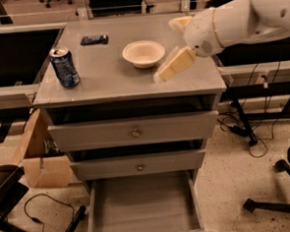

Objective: Place pepsi can into bottom drawer

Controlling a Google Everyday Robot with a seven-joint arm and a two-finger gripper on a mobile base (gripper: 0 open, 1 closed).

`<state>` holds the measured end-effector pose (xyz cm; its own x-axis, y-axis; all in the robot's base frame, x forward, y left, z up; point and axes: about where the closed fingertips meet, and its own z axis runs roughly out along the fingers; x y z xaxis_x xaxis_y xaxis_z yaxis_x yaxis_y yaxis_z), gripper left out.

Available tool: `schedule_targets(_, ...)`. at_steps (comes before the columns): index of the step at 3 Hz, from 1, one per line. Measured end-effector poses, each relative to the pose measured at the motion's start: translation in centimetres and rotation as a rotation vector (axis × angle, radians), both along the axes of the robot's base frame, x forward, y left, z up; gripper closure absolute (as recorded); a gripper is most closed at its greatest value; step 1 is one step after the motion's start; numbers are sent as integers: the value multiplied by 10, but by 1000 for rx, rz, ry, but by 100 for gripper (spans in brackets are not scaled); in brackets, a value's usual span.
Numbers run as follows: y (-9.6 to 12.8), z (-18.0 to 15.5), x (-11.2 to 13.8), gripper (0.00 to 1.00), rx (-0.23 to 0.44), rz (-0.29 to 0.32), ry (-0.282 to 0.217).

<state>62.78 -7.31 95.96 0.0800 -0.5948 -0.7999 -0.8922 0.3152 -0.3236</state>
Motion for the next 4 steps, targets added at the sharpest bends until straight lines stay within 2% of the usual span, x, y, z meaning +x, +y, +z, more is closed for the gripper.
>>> schedule_targets(1, 60, -38, 35, 0, 107, 81, 53)
schedule_targets(2, 110, -55, 54, 0, 169, 134, 62)
schedule_targets(3, 110, -55, 54, 0, 169, 134, 62)
schedule_targets(4, 141, -58, 71, 0, 214, 172, 51)
